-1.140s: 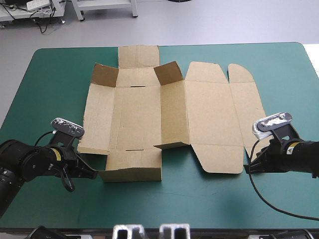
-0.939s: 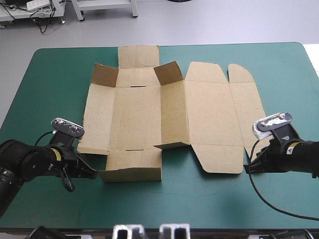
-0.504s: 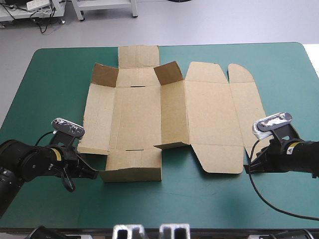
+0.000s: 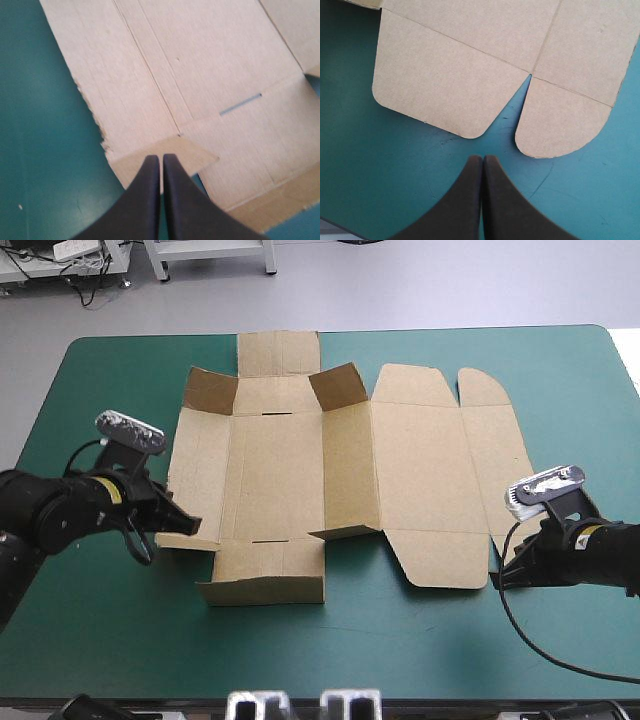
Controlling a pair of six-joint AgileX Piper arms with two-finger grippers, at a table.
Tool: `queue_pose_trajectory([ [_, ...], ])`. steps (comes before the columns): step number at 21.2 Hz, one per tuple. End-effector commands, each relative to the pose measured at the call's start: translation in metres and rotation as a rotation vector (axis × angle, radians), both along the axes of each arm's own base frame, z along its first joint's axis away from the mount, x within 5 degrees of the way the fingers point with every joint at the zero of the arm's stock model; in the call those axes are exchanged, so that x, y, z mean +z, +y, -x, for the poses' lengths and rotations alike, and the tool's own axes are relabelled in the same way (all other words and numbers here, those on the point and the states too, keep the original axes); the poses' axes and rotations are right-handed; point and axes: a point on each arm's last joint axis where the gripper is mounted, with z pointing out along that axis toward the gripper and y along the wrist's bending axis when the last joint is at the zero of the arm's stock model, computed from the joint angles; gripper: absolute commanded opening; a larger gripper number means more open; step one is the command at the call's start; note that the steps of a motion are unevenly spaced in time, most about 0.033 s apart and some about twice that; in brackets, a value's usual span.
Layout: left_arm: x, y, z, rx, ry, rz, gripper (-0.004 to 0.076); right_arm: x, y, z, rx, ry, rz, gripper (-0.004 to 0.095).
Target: Fold the box
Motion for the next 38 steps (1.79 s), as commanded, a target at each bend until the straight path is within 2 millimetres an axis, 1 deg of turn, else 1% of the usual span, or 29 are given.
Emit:
queue_pose_trajectory([
  [1,0.026,0.007,-0.021,0.035,-0.074,0.020,0.0016,0.010,0.000,-0.001,0.015,-0.074,-0.007,-0.0024],
  [4,0.022,0.024,-0.039,0.047,-0.012,0.078,0.0016,0.010,0.000,-0.001,0.017,-0.075,-0.006,-0.0024],
  [5,0.015,0.038,-0.050,0.044,0.041,0.174,0.0016,0.010,0.000,-0.001,0.016,-0.081,-0.007,-0.0024],
  [6,0.009,0.052,-0.056,0.051,0.067,0.213,0.0016,0.010,0.000,-0.002,0.015,-0.086,-0.008,-0.0024],
  [7,-0.003,0.072,-0.065,0.049,0.117,0.294,0.0015,0.011,0.000,-0.003,0.014,-0.096,-0.009,-0.0024],
  [8,-0.009,0.083,-0.069,0.053,0.132,0.339,0.0015,0.011,0.001,-0.003,0.013,-0.098,-0.010,-0.0024],
  [9,-0.021,0.106,-0.075,0.083,0.151,0.363,0.0015,0.011,0.001,-0.003,0.013,-0.098,-0.010,-0.0024],
  [10,-0.029,0.124,-0.080,0.144,0.162,0.382,0.0015,0.011,0.001,-0.003,0.013,-0.098,-0.010,-0.0024],
  [12,-0.042,0.148,-0.091,0.235,0.152,0.445,0.0015,0.011,0.001,-0.003,0.014,-0.097,-0.015,-0.0024],
  [14,-0.058,0.156,-0.107,0.233,0.176,0.543,0.0023,0.011,0.001,-0.003,0.015,-0.097,-0.017,-0.0024],
  [15,-0.067,0.156,-0.113,0.205,0.206,0.590,0.0048,0.011,0.001,-0.003,0.015,-0.097,-0.021,-0.0024],
  [17,-0.088,0.160,-0.127,0.204,0.267,0.674,0.0141,0.011,0.002,-0.002,0.016,-0.096,-0.025,-0.0024],
  [18,-0.098,0.163,-0.133,0.214,0.296,0.696,0.0220,0.011,0.002,-0.002,0.017,-0.094,-0.025,-0.0024],
  [21,-0.123,0.169,-0.143,0.236,0.366,0.732,0.0395,0.011,0.002,-0.002,0.017,-0.093,-0.025,-0.0024],
  [22,-0.130,0.170,-0.146,0.244,0.387,0.747,0.0466,0.011,0.002,-0.002,0.017,-0.093,-0.025,-0.0024],
  [23,-0.136,0.171,-0.149,0.249,0.399,0.764,0.0509,0.011,0.002,-0.002,0.017,-0.093,-0.025,-0.0024],
  [24,-0.141,0.170,-0.152,0.248,0.413,0.779,0.0527,0.011,0.002,-0.002,0.017,-0.093,-0.025,-0.0024],
  [26,-0.149,0.161,-0.157,0.225,0.449,0.777,0.0529,0.011,0.002,-0.002,0.017,-0.093,-0.025,-0.0024],
  [27,-0.154,0.150,-0.160,0.195,0.481,0.758,0.0529,0.011,0.002,-0.002,0.016,-0.094,-0.025,-0.0024],
  [28,-0.157,0.145,-0.162,0.177,0.499,0.744,0.0529,0.011,0.002,-0.002,0.016,-0.096,-0.025,-0.0024],
  [29,-0.163,0.130,-0.165,0.134,0.538,0.711,0.0529,0.011,0.002,-0.003,0.016,-0.099,-0.026,-0.0024],
  [30,-0.166,0.122,-0.167,0.117,0.559,0.697,0.0529,0.011,0.002,-0.003,0.016,-0.099,-0.026,-0.0024],
  [31,-0.171,0.108,-0.169,0.090,0.597,0.682,0.0528,0.012,0.002,-0.003,0.015,-0.103,-0.026,-0.0024],
  [32,-0.174,0.100,-0.171,0.075,0.615,0.677,0.0529,0.012,0.002,-0.003,0.015,-0.103,-0.026,-0.0024],
  [35,-0.183,0.079,-0.176,0.027,0.659,0.681,0.0528,0.012,0.002,-0.003,0.015,-0.107,-0.027,-0.0024],
  [37,-0.192,0.067,-0.178,0.018,0.703,0.685,0.0523,0.012,0.002,-0.003,0.015,-0.107,-0.027,-0.0024],
  [38,-0.195,0.064,-0.179,0.021,0.716,0.688,0.0515,0.012,0.002,-0.003,0.015,-0.107,-0.027,-0.0024],
])
